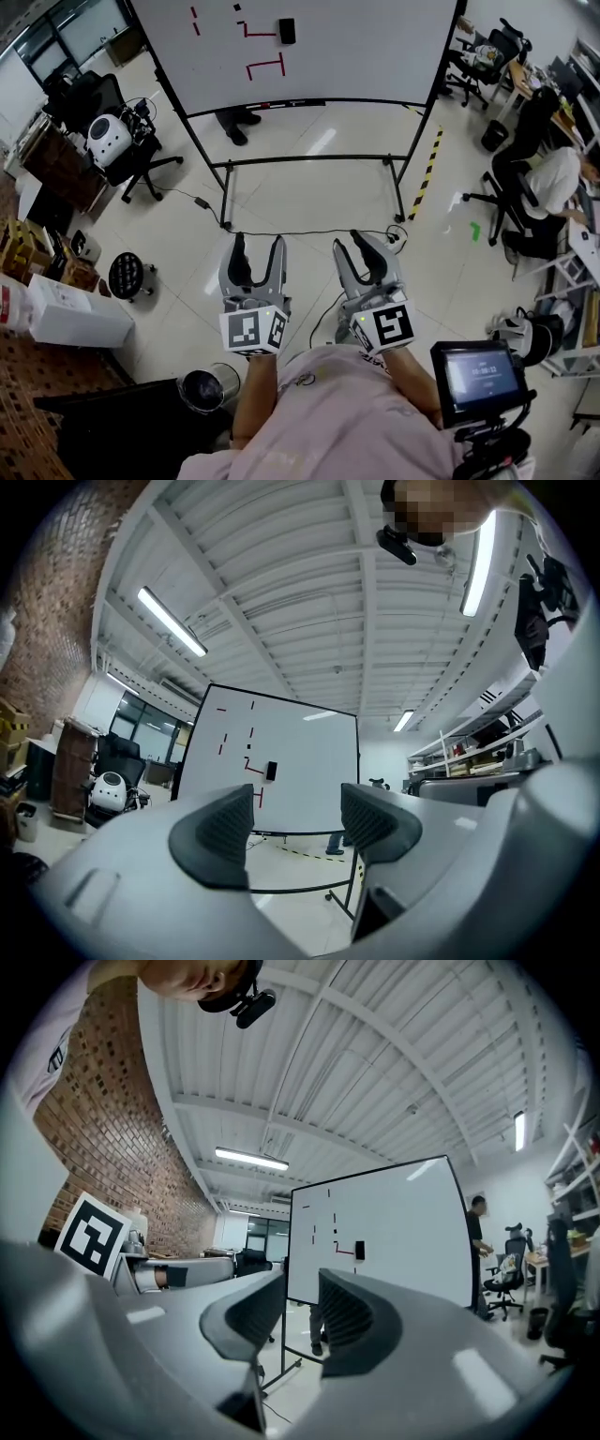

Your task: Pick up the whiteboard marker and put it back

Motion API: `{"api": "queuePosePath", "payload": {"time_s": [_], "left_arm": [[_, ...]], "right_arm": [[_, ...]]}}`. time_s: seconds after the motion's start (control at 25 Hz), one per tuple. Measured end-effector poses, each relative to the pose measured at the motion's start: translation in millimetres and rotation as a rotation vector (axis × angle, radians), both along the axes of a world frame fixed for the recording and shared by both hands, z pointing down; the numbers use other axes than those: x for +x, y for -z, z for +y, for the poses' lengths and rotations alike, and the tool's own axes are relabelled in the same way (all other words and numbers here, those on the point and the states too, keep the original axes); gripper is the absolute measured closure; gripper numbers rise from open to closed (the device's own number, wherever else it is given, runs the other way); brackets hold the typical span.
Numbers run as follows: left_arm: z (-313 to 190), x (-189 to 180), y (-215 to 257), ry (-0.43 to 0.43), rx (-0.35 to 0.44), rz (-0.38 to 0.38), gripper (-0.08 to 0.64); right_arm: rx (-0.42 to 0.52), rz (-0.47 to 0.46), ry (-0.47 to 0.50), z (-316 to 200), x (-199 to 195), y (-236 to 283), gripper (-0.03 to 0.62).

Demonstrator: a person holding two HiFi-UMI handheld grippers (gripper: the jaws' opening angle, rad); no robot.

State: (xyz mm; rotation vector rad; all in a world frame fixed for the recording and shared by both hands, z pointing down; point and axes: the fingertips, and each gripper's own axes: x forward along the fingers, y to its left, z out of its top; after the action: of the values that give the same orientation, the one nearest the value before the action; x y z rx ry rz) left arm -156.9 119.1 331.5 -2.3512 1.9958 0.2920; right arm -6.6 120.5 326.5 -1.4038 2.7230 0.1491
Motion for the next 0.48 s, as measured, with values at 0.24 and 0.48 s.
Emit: {"api": "queuePosePath", "payload": {"time_s": [0.24, 0.48], "left_arm": [[10, -5, 9, 0.011, 0.017, -0.019, 0.278], [13, 0, 9, 0.002, 0.012, -0.041, 0.278]], "right_arm": [[0.035, -0.004, 0.038, 5, -14, 4, 0.479], [-0.008, -0.029, 0.042, 2, -16, -1, 0.479]]}}
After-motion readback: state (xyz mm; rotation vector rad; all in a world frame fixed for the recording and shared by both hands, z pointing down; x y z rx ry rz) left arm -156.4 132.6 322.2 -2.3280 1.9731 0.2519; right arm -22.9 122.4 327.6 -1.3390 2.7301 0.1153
